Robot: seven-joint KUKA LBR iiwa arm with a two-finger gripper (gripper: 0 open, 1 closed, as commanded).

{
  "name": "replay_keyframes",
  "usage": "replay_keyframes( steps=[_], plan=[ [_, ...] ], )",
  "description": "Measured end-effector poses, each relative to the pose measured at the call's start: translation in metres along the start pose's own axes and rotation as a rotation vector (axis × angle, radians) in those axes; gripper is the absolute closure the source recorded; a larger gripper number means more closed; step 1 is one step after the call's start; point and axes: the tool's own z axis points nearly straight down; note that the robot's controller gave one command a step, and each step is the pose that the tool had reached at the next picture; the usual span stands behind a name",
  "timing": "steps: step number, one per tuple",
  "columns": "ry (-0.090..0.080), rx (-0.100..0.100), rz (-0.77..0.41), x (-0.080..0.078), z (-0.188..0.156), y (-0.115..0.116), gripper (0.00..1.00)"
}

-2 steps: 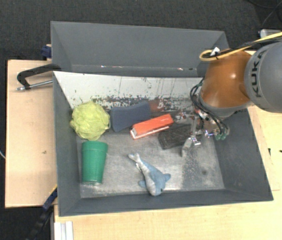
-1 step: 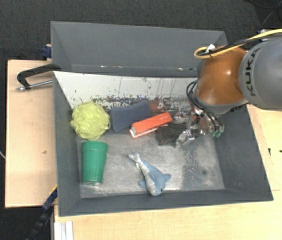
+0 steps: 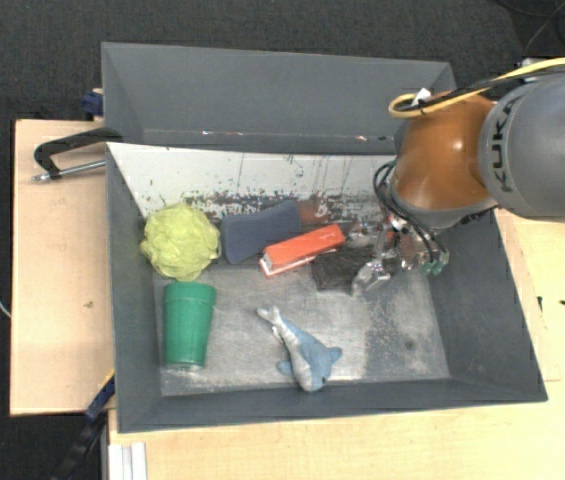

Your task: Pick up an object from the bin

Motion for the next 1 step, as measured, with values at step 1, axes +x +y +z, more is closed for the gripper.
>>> replay_keyframes(
  steps=[1],
  plan=[
    [0.005,-0.003,0.001,0.0016,-0.0039,0.0010,1.00]
  ],
)
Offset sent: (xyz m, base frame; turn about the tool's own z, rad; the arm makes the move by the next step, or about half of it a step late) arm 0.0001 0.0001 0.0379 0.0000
